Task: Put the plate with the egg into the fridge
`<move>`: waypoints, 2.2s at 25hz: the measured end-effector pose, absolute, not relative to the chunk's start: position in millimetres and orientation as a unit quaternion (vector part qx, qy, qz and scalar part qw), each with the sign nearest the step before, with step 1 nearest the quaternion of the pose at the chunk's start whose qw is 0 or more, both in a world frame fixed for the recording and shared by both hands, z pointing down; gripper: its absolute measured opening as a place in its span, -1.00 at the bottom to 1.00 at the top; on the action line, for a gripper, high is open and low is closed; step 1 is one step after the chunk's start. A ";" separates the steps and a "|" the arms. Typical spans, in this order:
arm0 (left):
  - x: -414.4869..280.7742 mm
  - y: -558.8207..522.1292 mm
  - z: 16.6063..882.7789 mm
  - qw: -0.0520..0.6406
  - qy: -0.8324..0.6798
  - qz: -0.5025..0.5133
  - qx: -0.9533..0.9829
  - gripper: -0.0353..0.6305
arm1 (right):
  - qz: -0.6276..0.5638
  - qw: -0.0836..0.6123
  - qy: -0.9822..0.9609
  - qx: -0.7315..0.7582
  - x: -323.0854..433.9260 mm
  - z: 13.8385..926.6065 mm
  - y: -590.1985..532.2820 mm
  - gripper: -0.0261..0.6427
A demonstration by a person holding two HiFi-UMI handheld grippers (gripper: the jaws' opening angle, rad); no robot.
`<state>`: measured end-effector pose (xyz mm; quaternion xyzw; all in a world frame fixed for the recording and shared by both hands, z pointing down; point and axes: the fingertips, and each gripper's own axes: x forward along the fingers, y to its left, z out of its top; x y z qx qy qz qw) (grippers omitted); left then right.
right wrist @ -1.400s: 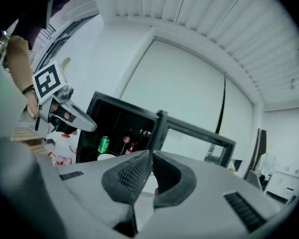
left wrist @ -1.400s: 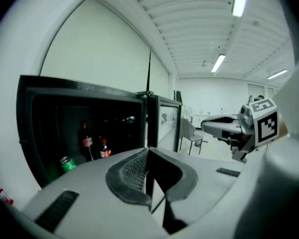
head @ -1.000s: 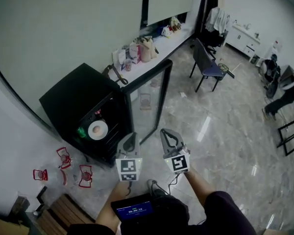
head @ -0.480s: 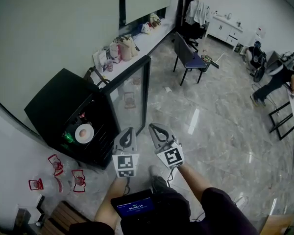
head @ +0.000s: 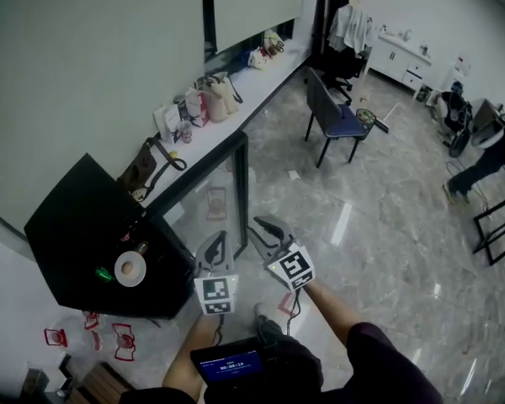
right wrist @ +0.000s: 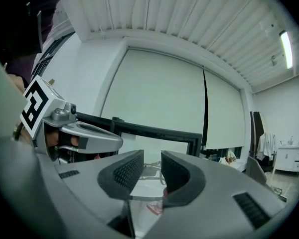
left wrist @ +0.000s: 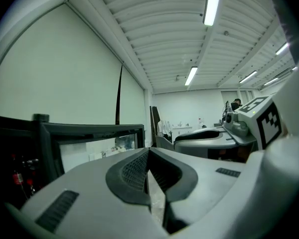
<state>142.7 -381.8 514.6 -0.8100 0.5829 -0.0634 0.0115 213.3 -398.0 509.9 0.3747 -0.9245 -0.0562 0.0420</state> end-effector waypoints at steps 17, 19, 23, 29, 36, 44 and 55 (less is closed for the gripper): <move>174.9 -562.3 551.1 -0.003 0.617 -0.118 -0.778 -0.87 | -0.006 0.184 -0.975 0.127 190.3 575.8 -642.7 0.14; 172.5 -565.7 553.2 -0.007 0.621 -0.123 -0.774 -0.87 | -0.011 0.186 -0.976 0.111 181.7 576.4 -645.5 0.14; 167.3 -568.6 555.4 -0.009 0.628 -0.131 -0.767 -0.87 | -0.015 0.185 -0.978 0.099 176.2 580.3 -644.2 0.14; 165.7 -563.2 554.6 -0.012 0.633 -0.130 -0.763 -0.87 | -0.013 0.186 -0.976 0.114 182.6 580.1 -637.8 0.14; 187.1 -536.5 550.8 -0.008 0.615 -0.126 -0.778 -0.87 | -0.003 0.179 -0.970 0.164 213.2 579.8 -602.0 0.14; 215.6 -464.4 552.2 -0.011 0.582 -0.124 -0.803 -0.87 | 0.013 0.170 -0.957 0.234 258.3 575.2 -525.0 0.14; 215.5 -322.8 547.2 0.001 0.536 -0.121 -0.835 -0.87 | 0.019 0.178 -0.926 0.333 282.2 576.3 -376.3 0.14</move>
